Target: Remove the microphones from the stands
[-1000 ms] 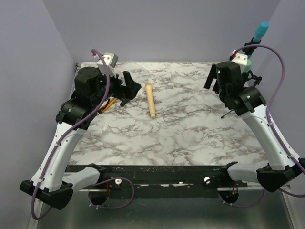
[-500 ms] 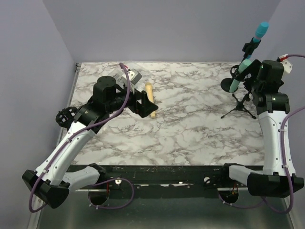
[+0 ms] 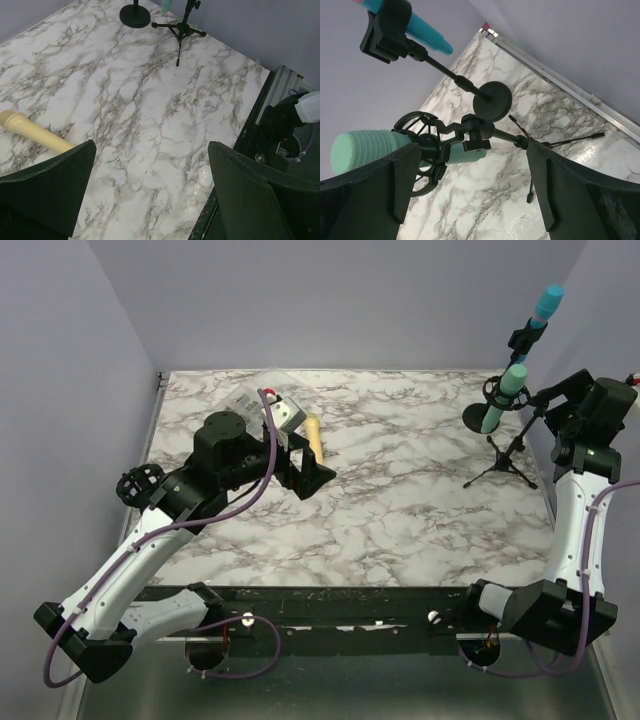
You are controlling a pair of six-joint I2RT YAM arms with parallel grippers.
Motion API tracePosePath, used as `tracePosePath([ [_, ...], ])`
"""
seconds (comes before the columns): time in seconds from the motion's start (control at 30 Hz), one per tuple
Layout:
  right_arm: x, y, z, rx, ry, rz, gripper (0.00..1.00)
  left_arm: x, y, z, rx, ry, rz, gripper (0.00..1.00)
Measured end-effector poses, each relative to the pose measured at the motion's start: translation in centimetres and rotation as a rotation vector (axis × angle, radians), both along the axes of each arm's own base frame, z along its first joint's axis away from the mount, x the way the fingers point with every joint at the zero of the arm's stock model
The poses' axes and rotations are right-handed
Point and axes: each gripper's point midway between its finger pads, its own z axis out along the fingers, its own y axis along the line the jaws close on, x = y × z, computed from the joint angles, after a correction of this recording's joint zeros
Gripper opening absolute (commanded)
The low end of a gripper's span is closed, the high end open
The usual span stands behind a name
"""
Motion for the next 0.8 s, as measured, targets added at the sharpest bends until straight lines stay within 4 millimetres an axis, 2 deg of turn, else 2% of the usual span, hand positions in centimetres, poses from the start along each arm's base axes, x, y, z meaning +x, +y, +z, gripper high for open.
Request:
tracePosePath([
  [0.1, 1.4, 0.3, -0.6, 0.002, -0.028, 0.061, 0.81, 0.0, 0.1, 0.1, 0.0, -0.007, 0.003, 0.99],
  [0.23, 3.0, 0.5, -1.8, 0.02, -0.043, 0.109, 0.8, -0.1, 0.1, 0.0, 0.003, -0.003, 0.002, 0.99],
  [0.3, 3.1, 0.3, -2.2, 0.019, -0.043, 0.102, 0.79, -0.1, 0.1, 0.0, 0.003, -0.003, 0.002, 0.99],
  [0.4, 2.1, -0.1, -3.1, 0.008, -0.051, 0.057, 0.79, -0.1, 0.1, 0.0, 0.002, -0.003, 0.001, 0.99],
  [0.5, -0.5, 0.2, -4.2, -0.025, -0.07, 0.019, 0.81, -0.3, 0.1, 0.1, -0.001, -0.003, -0.007, 0.99],
  [0.6, -2.4, 0.6, -4.2, -0.081, -0.108, 0.013, 0.8, -0.6, 0.0, 0.3, -0.009, 0.0, -0.017, 0.99],
  [0.7, -2.3, 0.5, -4.0, -0.142, -0.132, 0.033, 0.78, -1.1, -0.2, 0.4, -0.017, 0.009, -0.041, 0.99],
  [0.8, -0.6, 0.4, -5.7, -0.197, -0.129, 0.096, 0.77, -1.8, -0.6, 0.5, -0.021, 0.01, -0.067, 0.99],
])
